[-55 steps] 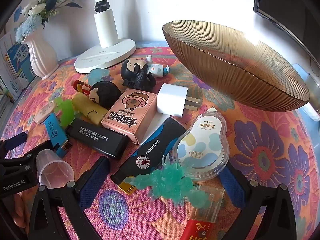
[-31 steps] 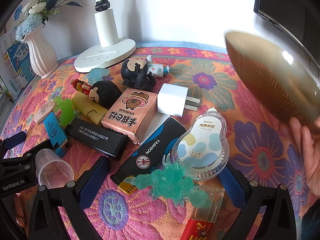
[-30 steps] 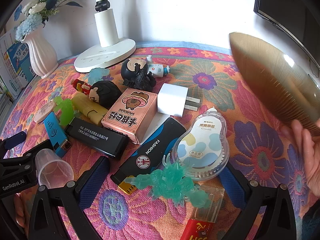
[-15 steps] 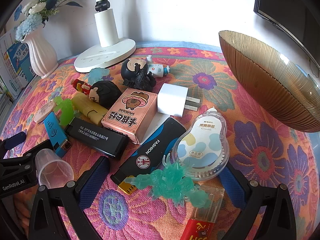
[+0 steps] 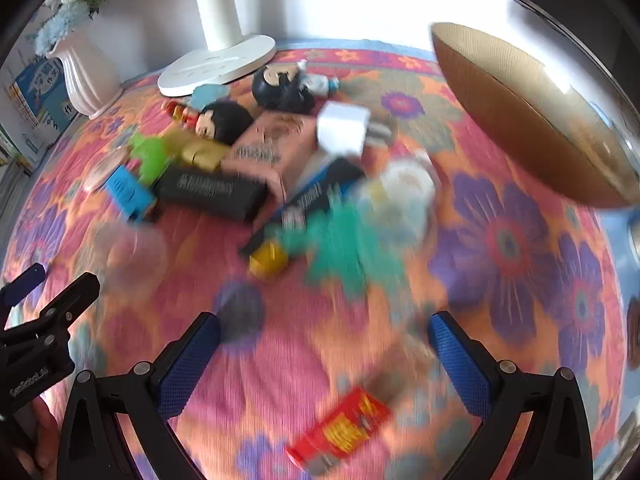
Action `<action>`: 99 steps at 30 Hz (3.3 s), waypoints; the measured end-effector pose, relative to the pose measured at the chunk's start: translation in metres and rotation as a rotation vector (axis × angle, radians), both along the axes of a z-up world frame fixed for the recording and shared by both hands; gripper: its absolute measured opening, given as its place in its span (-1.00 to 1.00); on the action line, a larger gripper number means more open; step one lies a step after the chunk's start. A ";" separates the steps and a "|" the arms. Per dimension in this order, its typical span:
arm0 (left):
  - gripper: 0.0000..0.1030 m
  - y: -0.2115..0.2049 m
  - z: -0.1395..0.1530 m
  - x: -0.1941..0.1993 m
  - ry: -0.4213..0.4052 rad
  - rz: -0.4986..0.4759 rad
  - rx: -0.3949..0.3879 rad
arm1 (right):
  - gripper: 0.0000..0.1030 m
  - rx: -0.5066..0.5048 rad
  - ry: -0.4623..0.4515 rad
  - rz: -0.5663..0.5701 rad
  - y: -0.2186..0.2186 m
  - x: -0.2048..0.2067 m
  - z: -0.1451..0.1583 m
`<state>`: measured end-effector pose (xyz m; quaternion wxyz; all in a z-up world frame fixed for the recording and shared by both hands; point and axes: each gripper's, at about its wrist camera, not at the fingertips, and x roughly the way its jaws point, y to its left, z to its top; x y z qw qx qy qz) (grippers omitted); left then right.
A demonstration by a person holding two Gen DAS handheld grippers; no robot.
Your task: Organize rigid objects
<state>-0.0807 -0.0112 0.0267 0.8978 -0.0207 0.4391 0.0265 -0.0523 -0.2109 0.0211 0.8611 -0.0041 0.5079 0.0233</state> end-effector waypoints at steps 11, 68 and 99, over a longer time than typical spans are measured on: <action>0.99 -0.011 0.094 -0.071 -0.295 0.017 0.094 | 1.00 -0.072 -0.448 -0.080 -0.029 -0.094 0.107; 0.99 0.022 0.064 -0.007 -0.177 -0.329 0.021 | 0.71 -0.067 -0.339 0.023 -0.032 -0.060 0.088; -0.39 0.035 -0.003 0.117 0.076 -0.511 -0.029 | -0.56 -0.085 -0.126 0.093 -0.002 -0.043 0.004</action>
